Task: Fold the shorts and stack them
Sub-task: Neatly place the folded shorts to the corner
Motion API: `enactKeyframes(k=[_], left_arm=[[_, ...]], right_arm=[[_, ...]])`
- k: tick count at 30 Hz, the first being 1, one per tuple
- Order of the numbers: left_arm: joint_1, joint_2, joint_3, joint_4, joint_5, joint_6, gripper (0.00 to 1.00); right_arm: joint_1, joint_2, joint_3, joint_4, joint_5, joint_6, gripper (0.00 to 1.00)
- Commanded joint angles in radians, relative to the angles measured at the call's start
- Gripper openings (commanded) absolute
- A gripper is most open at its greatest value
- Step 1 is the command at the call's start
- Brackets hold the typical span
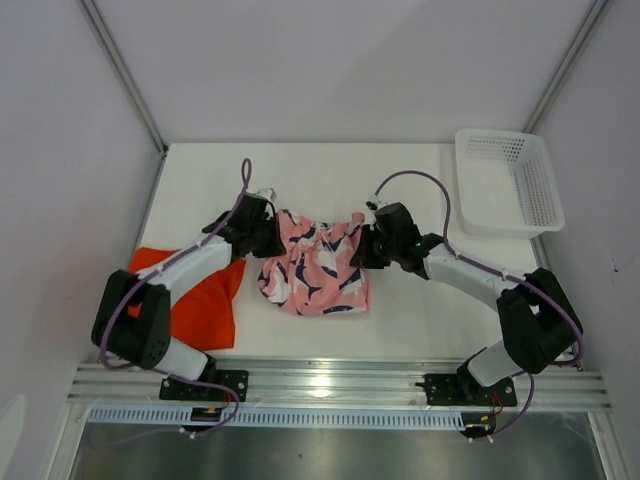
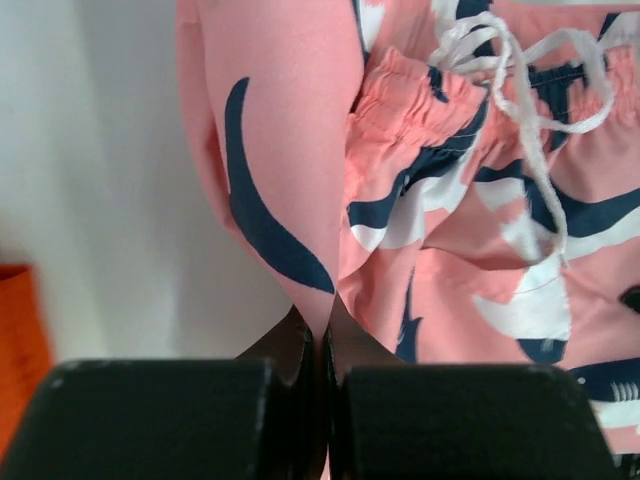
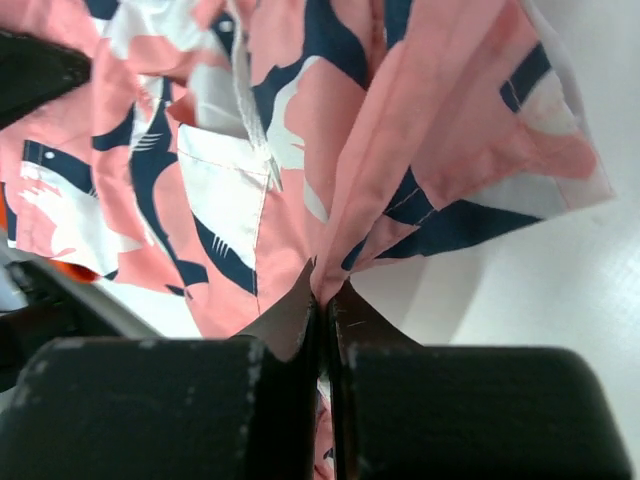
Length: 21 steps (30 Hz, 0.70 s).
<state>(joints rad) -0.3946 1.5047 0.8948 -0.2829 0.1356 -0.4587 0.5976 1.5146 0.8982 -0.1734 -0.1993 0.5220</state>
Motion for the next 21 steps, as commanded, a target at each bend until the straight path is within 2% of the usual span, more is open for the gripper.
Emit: enactKeyframes(k=[1, 4, 9, 14, 18, 21], left_arm=[[0.006, -0.159, 0.107, -0.235, -0.131, 0.040, 0.00], [0.061, -0.240, 0.170, -0.367, -0.192, 0.041, 0.00], [0.169, -0.372, 0.197, -0.498, -0.228, 0.063, 0.00], [0.338, -0.475, 0.251, -0.675, -0.346, 0.114, 0.00], [0.511, -0.541, 0.236, -0.713, -0.334, 0.159, 0.00], [0.589, -0.570, 0.242, -0.731, -0.353, 0.198, 0.00]], right_arm=[[0.069, -0.041, 0.122, -0.049, 0.012, 0.025, 0.00], [0.138, 0.008, 0.223, -0.064, -0.002, 0.039, 0.00], [0.260, 0.116, 0.401, -0.054, 0.001, 0.056, 0.00], [0.387, 0.257, 0.556, -0.019, 0.014, 0.088, 0.00], [0.465, 0.335, 0.611, 0.043, 0.057, 0.122, 0.00], [0.505, 0.404, 0.634, 0.116, 0.072, 0.153, 0.00]])
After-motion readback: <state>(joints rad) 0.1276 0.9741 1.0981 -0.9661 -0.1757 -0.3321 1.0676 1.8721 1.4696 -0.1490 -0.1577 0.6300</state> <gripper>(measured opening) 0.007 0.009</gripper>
